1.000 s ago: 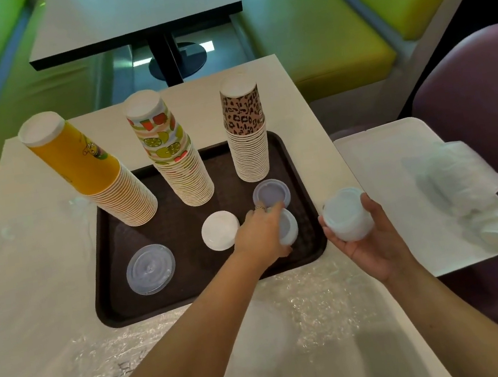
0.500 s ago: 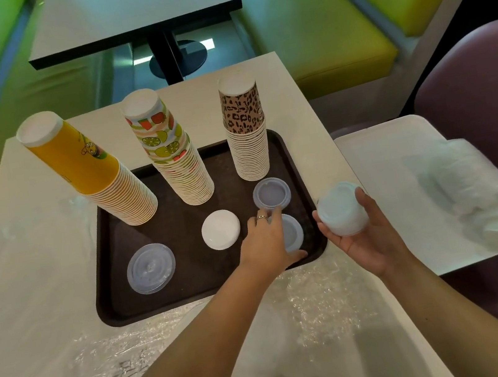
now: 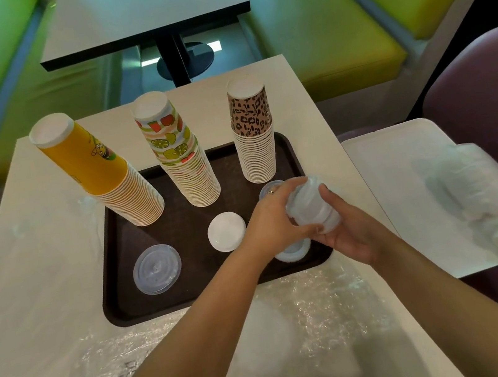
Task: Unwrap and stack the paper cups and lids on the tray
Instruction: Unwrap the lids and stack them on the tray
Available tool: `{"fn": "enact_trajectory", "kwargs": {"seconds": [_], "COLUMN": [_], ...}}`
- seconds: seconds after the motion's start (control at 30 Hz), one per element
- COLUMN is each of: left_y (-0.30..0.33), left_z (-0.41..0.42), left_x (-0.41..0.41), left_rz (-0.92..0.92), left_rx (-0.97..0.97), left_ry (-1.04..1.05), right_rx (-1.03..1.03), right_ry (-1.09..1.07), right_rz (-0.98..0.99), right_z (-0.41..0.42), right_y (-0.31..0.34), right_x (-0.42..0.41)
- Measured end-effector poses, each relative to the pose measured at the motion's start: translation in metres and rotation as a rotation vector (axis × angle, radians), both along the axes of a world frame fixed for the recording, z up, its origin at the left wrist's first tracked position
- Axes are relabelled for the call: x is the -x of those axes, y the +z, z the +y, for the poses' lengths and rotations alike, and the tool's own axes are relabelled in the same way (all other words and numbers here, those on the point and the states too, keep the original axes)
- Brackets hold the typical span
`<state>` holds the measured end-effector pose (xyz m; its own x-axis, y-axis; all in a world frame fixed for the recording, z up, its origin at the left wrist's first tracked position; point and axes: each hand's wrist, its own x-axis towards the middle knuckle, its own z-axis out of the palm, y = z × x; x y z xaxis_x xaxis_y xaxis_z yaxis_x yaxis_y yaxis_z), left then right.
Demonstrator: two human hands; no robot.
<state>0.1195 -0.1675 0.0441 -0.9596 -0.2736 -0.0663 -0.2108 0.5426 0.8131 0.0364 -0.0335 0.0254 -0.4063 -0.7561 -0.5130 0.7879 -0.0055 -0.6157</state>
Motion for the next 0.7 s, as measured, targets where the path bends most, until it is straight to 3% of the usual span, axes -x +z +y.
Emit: {"fn": "enact_trajectory", "kwargs": {"seconds": [0.2,0.4,0.7], "left_y": [-0.003,-0.005,0.001], "left_z": [-0.014,-0.022,-0.038], "left_x": [0.0,0.002,0.007], "left_rz": [0.005,0.021,-0.067], "left_rx": [-0.011,0.126,0.15], "left_ry": [0.009,-0.017,-0.191], "right_rx": [0.002,0.03,0.001], "right_ry": [0.069,0.096,0.147], "right_rz": [-0.049,-0.039,0.045], "right_z": [-0.007,-0.012,-0.019], "right_y": [0.0,-0.003,-0.001], "right_x": [0.007,0.012,0.01]}}
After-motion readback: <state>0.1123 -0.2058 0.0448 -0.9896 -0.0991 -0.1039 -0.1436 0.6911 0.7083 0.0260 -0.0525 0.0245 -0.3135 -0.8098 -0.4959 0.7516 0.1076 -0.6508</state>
